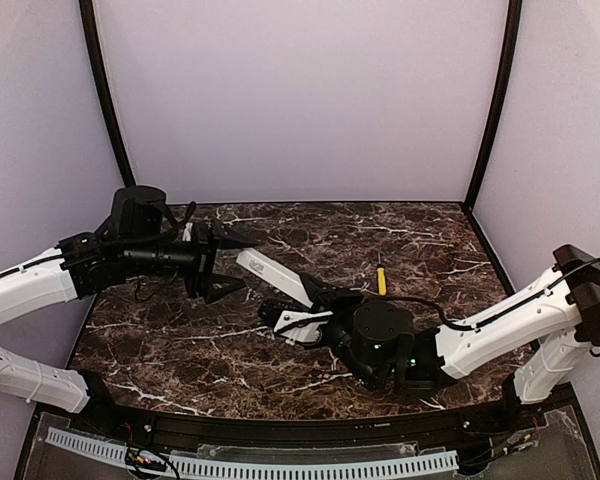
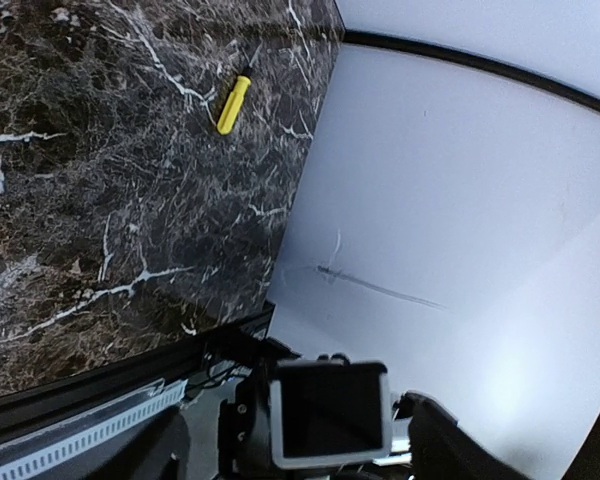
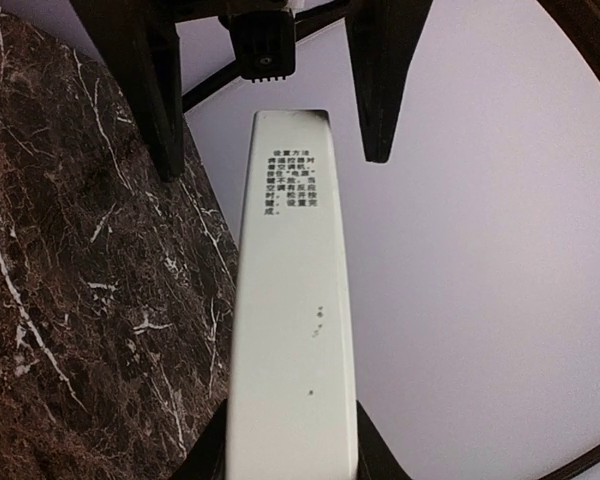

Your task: Unload the batteries from the remote control

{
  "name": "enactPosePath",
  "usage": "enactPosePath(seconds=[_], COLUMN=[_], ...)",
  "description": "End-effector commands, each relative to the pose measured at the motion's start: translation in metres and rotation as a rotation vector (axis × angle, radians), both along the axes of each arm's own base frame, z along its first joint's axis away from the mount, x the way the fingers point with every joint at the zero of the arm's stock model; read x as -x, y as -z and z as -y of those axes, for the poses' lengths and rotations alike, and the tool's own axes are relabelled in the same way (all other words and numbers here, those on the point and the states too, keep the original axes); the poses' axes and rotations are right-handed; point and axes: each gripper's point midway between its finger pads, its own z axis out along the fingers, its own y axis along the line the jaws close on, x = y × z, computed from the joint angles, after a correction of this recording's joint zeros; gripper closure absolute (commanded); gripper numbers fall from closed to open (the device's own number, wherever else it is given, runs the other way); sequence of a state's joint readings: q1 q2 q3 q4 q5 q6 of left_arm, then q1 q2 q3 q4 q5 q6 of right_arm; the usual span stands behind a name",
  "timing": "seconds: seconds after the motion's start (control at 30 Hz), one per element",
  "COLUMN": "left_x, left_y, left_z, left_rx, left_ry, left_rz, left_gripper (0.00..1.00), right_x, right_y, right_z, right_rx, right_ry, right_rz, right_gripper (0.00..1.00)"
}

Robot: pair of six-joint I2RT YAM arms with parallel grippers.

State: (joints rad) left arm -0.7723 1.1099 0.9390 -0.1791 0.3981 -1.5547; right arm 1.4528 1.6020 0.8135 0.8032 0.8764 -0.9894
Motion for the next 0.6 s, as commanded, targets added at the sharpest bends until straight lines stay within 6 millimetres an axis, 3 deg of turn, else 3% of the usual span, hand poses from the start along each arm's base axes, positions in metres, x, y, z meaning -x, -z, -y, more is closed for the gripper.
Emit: enactPosePath(seconds=[0.0,0.13,0.23,0.37,0.47,0.57], left_x=[0.0,-0.001,-0.011,-0.021,-0.029,-0.026], left_y=[-0.001,0.0,-0.002,0.014,0.001,-0.005], left_z=[-0.007,-0.012,-0.027,-0.068,-0.098,-0.115], left_rx=[0.0,-0.021,-0.132,-0.378,-0.461,-0.59], left_ry=[-0.026,-0.037,-0.064,-0.135,-0.23,-0.182], left_rz=[0.011,0.044,0.177,0.336,0.504,0.691], left_gripper=[0.15,0.09,0.09,0.12,0.13,0.13], right_x=[-0.003,-0.004,-0.005,-0.006,-0.003,0.004], right_y=[-0.018,-0.009,-0.002,-0.001,-0.004,-0.011], right_z=[0.002,0.001,0.004,0.015,0.024,0.031], right_rx=[-0.109,-0.112,-0.156,-0.22,-0.274,-0.315], right_ry=[0.023,0.009,-0.018,-0.057,-0.1,-0.164], right_rz=[-0.056,-0.161,-0.323,-0.541,-0.679,-0.797], right_gripper=[0.89,0.91,0.91,0.92,0.93,0.93])
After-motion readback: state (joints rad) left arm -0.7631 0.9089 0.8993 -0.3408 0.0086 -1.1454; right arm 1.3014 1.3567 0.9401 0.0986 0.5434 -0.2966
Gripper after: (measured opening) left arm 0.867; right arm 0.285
